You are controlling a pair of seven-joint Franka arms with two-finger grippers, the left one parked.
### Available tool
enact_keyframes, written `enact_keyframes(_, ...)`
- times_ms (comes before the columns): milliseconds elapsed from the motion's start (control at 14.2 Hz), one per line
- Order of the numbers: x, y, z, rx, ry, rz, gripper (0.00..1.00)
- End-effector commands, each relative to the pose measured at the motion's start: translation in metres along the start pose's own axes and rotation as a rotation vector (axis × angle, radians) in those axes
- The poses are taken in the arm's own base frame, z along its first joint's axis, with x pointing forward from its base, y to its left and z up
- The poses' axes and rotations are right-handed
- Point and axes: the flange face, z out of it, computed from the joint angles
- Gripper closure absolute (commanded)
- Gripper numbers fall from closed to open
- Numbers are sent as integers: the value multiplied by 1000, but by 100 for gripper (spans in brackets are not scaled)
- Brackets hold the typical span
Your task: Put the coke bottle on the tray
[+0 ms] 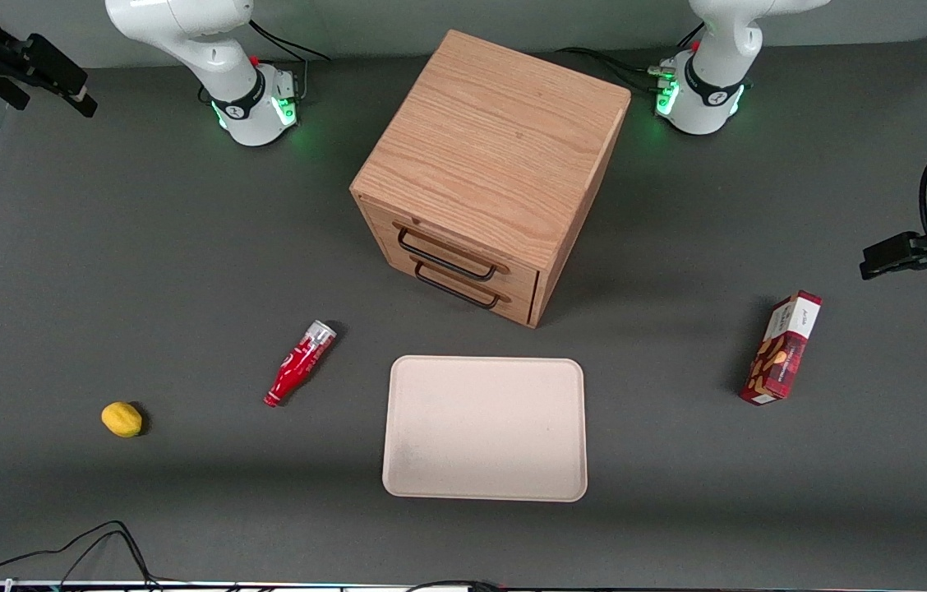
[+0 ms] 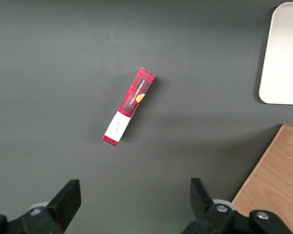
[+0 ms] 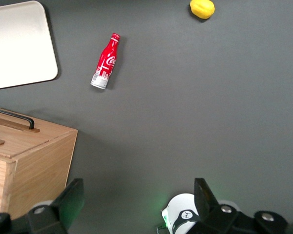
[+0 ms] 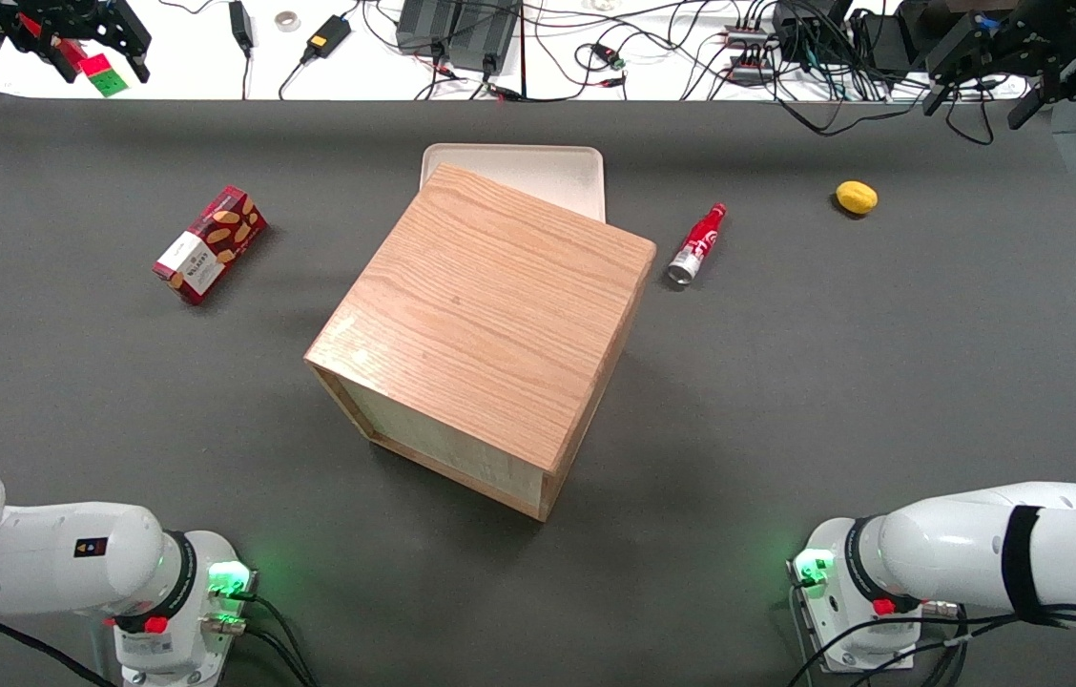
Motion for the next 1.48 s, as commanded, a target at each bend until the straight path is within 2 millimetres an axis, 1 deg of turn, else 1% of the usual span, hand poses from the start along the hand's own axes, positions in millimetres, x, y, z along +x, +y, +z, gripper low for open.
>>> enact_keyframes(0,2,-1,-10,12,-8,-18,0)
enact_keyframes(141,3,-1,-10,13,-11,-15,0)
enact_keyframes(282,5,-1,-4,9,-23,-10,0)
enact_keyframes(423,3,-8,-2,2,-26,-30,0)
enact_keyframes(634,1,-9,0,-3,-44,-42,0)
enact_keyframes(775,4,-12,1,-4,-44,-48,0)
enact_keyframes(845,6,-16,4,-9,-50,-52,0)
enact_keyframes(915,6,-24,2,-11,-44,-62,0)
enact_keyframes(1127,19,-38,-13,29,-24,-30,0)
enact_keyframes(1197,22,-51,-13,42,-30,7,0)
enact_keyframes(1268,24,-62,-12,51,-36,53,0)
enact_keyframes(1338,27,-73,-6,64,-56,104,0)
enact_keyframes(1408,30,-86,4,69,-81,152,0)
